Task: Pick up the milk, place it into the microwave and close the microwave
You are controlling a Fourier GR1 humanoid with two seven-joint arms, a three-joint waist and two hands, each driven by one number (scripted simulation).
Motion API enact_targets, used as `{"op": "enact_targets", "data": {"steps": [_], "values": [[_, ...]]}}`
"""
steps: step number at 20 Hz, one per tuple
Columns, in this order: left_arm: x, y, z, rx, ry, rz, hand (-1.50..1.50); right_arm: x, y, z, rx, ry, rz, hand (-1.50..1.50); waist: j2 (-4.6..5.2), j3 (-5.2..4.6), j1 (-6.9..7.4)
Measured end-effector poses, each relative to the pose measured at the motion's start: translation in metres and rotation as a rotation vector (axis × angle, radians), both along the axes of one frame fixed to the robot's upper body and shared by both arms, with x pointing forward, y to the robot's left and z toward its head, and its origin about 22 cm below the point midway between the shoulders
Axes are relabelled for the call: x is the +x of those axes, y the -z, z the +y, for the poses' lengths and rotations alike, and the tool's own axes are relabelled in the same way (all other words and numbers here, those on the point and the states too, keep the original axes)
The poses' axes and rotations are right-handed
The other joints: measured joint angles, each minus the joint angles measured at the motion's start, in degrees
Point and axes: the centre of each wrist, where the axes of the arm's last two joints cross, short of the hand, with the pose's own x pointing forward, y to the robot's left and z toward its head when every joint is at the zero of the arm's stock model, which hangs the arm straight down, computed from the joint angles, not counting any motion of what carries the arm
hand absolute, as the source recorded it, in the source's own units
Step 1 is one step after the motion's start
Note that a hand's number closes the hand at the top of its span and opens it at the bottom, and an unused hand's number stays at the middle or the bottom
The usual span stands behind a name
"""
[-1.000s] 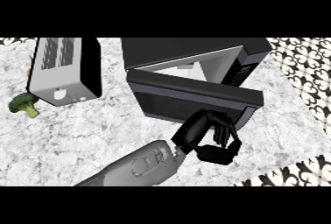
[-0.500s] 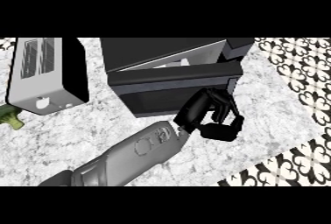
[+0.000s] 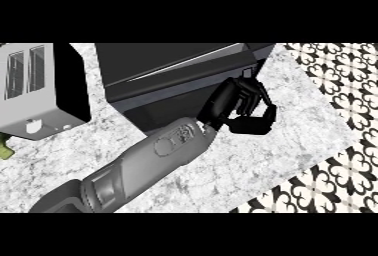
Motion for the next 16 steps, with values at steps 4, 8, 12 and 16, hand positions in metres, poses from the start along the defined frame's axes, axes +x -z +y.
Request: {"op": "enact_targets", "data": {"steps": [4, 8, 12, 16], "values": [[0.011, -0.004, 0.006, 0.001, -0.051, -0.005, 1.50, 0.003, -0.009, -0.003, -0.015, -0.007, -0.010, -1.50, 0.37, -0.01, -1.17], [0.018, -0.007, 0.010, 0.001, -0.094, -0.007, 1.50, 0.005, -0.017, -0.006, -0.030, -0.013, -0.019, -1.50, 0.56, 0.00, -1.99], [0.018, -0.005, 0.014, -0.008, -0.121, -0.015, 1.50, 0.007, -0.024, -0.009, -0.045, -0.016, -0.027, -1.50, 0.45, -0.02, -2.71], [0.018, -0.004, 0.015, -0.015, -0.144, -0.019, 1.50, 0.009, -0.032, -0.014, -0.064, -0.014, -0.031, -1.50, 0.39, 0.00, -3.23]]}}
